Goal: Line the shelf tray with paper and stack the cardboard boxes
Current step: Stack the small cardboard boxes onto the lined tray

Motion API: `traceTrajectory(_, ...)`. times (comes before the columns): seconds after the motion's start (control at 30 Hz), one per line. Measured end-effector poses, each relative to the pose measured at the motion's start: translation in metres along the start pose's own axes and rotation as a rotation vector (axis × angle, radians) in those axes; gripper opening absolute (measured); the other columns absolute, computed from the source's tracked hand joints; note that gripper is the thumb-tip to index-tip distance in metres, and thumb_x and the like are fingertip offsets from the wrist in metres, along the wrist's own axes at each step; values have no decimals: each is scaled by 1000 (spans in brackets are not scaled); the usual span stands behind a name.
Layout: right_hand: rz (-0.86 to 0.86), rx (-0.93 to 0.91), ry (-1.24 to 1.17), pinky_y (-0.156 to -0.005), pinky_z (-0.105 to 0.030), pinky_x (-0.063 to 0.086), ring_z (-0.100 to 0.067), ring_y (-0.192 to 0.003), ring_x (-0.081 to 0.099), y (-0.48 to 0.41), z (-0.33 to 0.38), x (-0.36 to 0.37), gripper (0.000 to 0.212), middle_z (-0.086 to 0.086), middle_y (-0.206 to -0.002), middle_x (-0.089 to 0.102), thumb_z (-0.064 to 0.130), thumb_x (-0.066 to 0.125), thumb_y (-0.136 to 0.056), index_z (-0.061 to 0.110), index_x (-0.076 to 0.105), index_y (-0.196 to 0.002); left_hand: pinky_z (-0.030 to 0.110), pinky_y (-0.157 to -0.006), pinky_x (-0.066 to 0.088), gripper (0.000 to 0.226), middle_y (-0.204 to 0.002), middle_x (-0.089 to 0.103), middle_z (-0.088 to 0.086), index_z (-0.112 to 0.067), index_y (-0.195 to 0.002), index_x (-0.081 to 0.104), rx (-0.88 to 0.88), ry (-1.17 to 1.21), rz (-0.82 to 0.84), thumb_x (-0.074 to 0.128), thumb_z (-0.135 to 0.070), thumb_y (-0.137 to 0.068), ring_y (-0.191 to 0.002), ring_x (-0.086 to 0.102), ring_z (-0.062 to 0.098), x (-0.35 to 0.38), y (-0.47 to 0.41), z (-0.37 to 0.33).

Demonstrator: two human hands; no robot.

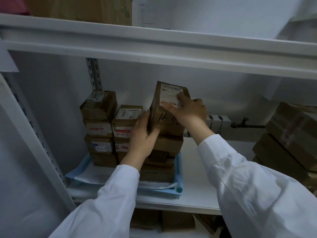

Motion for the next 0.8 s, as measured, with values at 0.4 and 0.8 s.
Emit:
traceTrajectory(0.4,428,150,-466,-108,-48,35,-32,-141,27,19,-39,46,109,-8,-156,24,14,79,-74,22,2,-152,45,-107,38,46,-140,48,6,-23,-143,32,-118,39,-121,41,-26,-98,-128,46,25,-1,-7,24)
traceTrajectory(0.8,474,10,-498,-111,-45,35,-25,-135,38,21,-32,61,86,-6,-144,44,-6,68,-77,21,26,-146,33,-106,36,43,-140,48,5,-21,-143,36,-78,-47,-156,38,-24,-99,-128,45,24,-7,-4,19)
Point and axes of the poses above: each hand's wrist, its own y-axis away from the middle knuckle, its own x-axis out of the palm, z = x × y, the point moved 6 cm from there along -y, towards the middle knuckle
